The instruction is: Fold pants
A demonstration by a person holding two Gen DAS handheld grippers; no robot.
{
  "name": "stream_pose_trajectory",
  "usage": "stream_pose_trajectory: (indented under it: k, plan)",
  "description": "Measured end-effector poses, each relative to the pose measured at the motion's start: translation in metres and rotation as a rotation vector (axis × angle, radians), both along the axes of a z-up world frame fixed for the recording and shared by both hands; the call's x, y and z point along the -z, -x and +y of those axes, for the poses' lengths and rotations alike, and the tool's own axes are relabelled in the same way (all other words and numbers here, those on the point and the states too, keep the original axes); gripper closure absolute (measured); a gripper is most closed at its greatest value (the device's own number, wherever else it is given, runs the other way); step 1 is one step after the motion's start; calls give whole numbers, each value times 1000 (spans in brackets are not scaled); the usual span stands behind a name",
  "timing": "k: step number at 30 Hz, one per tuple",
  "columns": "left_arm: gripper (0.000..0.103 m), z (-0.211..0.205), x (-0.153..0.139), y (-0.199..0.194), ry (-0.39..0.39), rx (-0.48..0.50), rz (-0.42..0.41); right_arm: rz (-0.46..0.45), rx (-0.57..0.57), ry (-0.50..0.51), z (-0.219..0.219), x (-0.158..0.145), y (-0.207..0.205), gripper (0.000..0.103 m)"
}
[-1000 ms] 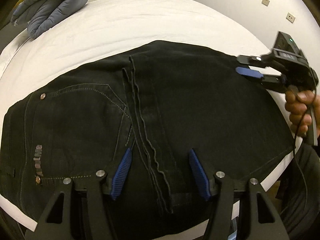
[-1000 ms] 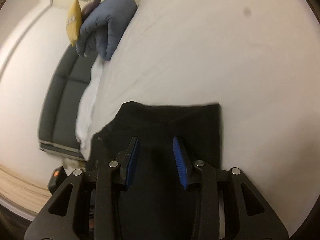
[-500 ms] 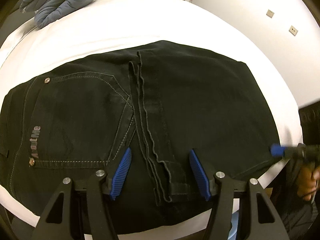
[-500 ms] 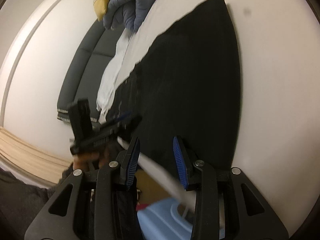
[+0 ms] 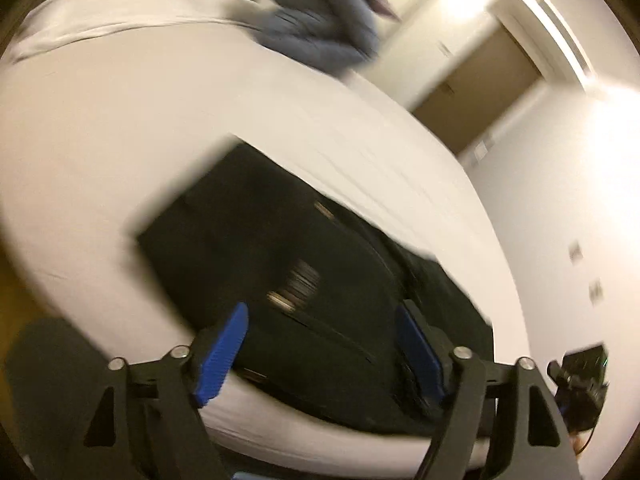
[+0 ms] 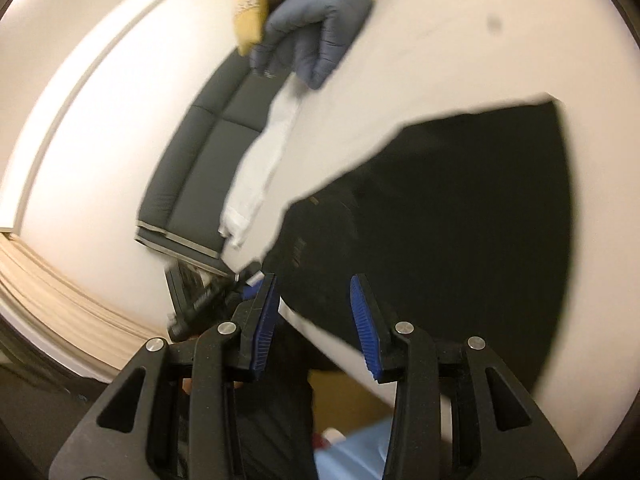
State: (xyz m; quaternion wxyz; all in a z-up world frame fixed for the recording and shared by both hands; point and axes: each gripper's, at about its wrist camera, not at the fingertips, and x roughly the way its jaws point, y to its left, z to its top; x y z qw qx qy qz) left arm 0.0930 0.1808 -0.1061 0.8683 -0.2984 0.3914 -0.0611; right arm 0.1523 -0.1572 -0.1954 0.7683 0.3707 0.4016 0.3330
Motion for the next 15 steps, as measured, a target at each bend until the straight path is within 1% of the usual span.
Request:
stream_pose_trajectory:
  k: [1,3,6,9,10,12,13,14,15]
  plan:
    - [21,15,2,-1,20,-34,2,1,-6,-19,7,-4,-9,66]
    - [21,45,13,-7,79,-98,25,19,-14,-65,22,1,-32,61]
    - [21,73,39,-20,162,-163,81,64,-10,-126,42,9,-55,61]
    - [21,82,67,-27,273,-182,123,112,-8,-169,55,26,-66,61]
    - [21,82,73,-32,296,-177,124,133,-5,-174,56,34,-67,61]
    - [20,76,77,-35,308,-163,120,217,23,-154,57,61,-70,61]
    - [20,75,79,-39,321,-163,118,275,47,-127,57,78,-71,65]
    - [20,75,78,-40,343,-166,114,300,54,-120,57,88,-70,74]
    - [26,76,83,-43,366,-170,113,299,65,-118,56,94,-69,75]
